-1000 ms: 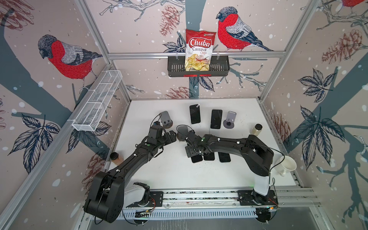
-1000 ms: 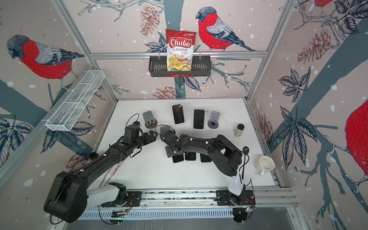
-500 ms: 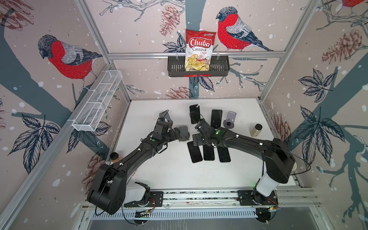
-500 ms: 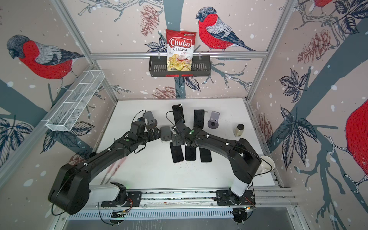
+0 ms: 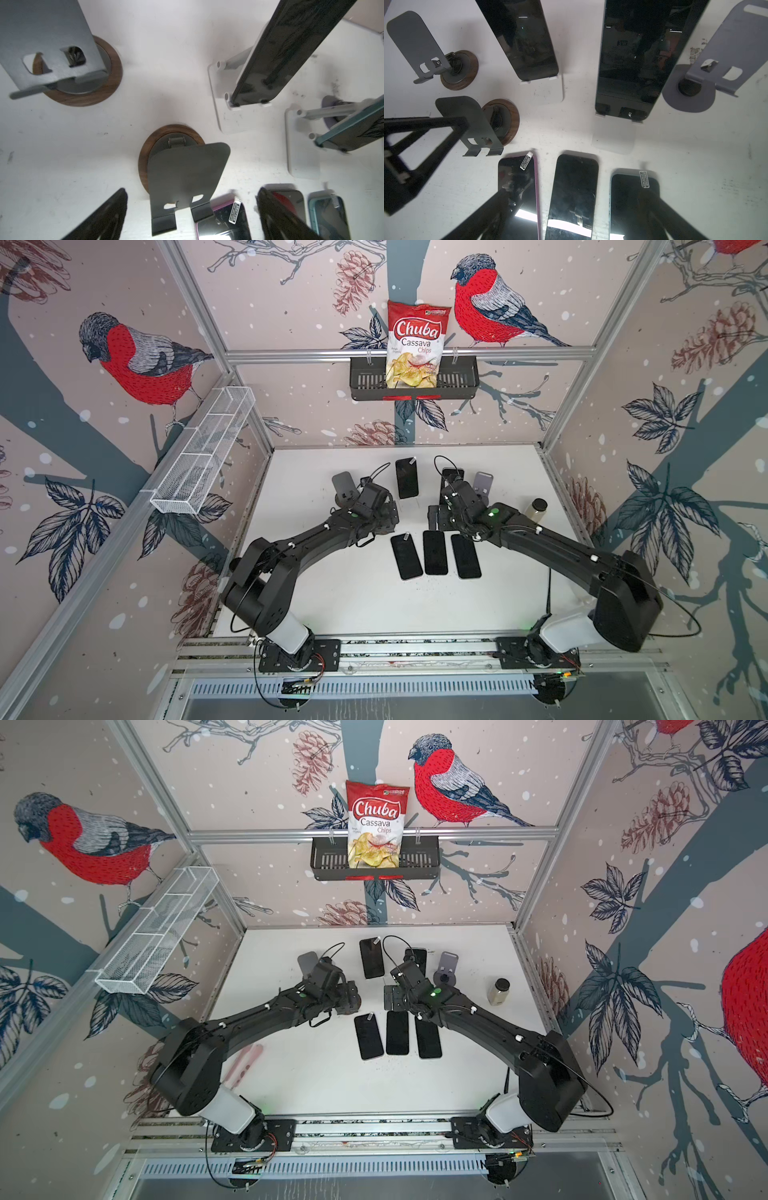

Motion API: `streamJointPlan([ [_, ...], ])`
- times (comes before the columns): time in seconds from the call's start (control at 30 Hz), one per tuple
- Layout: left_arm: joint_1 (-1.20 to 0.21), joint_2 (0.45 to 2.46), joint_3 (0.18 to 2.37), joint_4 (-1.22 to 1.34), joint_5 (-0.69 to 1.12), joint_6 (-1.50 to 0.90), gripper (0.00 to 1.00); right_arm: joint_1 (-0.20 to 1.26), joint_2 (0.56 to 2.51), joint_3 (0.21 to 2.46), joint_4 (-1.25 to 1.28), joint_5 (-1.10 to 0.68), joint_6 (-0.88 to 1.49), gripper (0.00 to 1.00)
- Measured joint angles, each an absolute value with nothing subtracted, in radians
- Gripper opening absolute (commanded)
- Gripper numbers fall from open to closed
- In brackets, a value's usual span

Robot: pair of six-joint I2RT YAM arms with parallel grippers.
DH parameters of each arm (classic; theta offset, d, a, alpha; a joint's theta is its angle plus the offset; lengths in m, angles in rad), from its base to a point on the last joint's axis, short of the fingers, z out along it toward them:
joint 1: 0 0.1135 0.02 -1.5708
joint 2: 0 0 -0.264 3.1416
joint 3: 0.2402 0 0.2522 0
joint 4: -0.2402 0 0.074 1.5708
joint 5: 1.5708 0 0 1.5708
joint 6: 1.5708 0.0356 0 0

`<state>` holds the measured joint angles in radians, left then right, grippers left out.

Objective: Remove the phone from the phone stand
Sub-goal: Pick up the phone stand from the center of the table.

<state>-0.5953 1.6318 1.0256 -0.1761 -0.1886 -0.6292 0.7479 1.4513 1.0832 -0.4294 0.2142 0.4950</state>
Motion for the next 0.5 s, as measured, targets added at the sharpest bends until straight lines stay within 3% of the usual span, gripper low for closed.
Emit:
streamJointPlan([
  [0.23, -0.62, 1.785, 1.14, -0.234, -0.27, -0.652, 0.89, 0.737, 1.419, 1.036, -0.396, 0.175, 0.474, 0.99],
  [0.5, -0.622, 1.814, 1.147, -0.247, -0.33, -0.671, 0.79, 0.737, 1.419, 1.019, -0.366, 0.14, 0.474, 0.99],
])
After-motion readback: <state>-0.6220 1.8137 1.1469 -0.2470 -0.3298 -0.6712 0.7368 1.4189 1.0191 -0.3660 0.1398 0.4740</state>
